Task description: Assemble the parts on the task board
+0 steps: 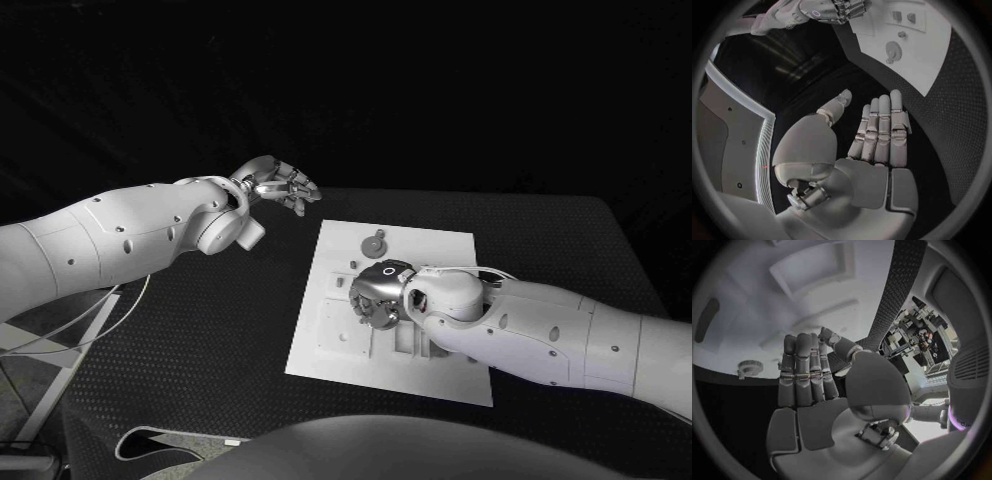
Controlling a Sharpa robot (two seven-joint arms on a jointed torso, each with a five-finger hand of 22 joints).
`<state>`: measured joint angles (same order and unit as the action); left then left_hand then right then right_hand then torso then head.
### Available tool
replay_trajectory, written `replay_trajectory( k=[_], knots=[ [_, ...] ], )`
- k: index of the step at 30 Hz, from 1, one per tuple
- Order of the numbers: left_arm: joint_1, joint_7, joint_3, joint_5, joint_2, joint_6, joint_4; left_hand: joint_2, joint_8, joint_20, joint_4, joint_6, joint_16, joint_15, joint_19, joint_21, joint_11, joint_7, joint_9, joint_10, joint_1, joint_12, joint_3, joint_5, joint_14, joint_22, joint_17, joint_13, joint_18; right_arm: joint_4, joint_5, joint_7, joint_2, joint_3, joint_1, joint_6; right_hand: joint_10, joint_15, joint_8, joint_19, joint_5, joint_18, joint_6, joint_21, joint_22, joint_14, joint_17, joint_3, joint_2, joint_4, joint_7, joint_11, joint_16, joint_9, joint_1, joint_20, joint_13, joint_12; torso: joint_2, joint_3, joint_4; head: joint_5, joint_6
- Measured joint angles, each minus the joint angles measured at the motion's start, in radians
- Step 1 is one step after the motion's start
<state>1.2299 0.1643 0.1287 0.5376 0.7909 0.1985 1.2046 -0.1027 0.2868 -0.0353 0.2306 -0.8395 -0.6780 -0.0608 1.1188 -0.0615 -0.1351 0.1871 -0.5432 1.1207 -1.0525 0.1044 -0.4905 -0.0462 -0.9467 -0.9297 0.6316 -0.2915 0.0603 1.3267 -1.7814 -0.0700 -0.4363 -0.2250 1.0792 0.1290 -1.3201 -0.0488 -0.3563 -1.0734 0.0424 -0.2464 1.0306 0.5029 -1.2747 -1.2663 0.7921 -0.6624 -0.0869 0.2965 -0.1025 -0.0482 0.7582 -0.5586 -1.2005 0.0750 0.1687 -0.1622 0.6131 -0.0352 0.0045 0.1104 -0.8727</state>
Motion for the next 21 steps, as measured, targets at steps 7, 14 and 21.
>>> replay_trajectory(
  k=[7,14,21],
  knots=[
    [0.0,0.0,0.0,0.0,0.001,0.0,0.0,0.0,0.0,0.0,0.0,0.0,0.0,0.0,0.0,0.0,0.003,0.0,0.0,-0.003,0.0,0.0,0.0,0.0,0.0,0.001,0.0,0.0,0.0,-0.001,-0.002,-0.002,0.001,0.0,0.0,0.0,0.0,0.0,-0.003,0.0,0.0,0.0,0.0,0.0,0.0,0.0,0.0,0.0,0.0,0.0,0.0,0.0,0.0,-0.001,0.0,0.0,0.001,0.004,0.0,0.0006,-0.0006,0.003,0.0],
    [0.0,-0.001,0.0,0.0,0.0,0.0,0.0,0.0,0.0,0.0,-0.002,0.0,0.004,0.0,0.0,0.0,0.003,0.0,0.0,-0.003,0.0,0.0,0.002,0.0,0.0,0.001,0.002,0.0,-0.002,-0.002,-0.005,-0.005,0.009,0.0,0.0,0.0,0.0,-0.001,-0.003,0.0,0.0,0.0,-0.002,0.0,0.0,0.001,0.0,0.0,0.0,0.0,0.001,0.0,0.0,-0.001,0.0,0.0,0.001,0.004,0.0,0.0002,-0.0011,0.005,0.0],
    [0.0,-0.001,0.0,-0.001,0.0,-0.001,-0.002,0.0,0.0,0.0,-0.002,0.0,0.004,0.0,0.0,0.0,0.003,0.0,0.0,-0.003,0.0,0.0,0.002,0.0,0.0,0.001,0.002,0.001,-0.006,-0.004,-0.009,-0.009,0.009,0.0,0.0,0.003,0.0,-0.003,-0.003,0.0,-0.001,0.0,-0.003,0.0,-0.001,0.001,0.001,0.0,0.0,0.0,0.0,0.0,0.0,-0.002,0.0,0.0,0.002,0.004,0.0,-0.0004,-0.001,0.006,0.0]
  ],
)
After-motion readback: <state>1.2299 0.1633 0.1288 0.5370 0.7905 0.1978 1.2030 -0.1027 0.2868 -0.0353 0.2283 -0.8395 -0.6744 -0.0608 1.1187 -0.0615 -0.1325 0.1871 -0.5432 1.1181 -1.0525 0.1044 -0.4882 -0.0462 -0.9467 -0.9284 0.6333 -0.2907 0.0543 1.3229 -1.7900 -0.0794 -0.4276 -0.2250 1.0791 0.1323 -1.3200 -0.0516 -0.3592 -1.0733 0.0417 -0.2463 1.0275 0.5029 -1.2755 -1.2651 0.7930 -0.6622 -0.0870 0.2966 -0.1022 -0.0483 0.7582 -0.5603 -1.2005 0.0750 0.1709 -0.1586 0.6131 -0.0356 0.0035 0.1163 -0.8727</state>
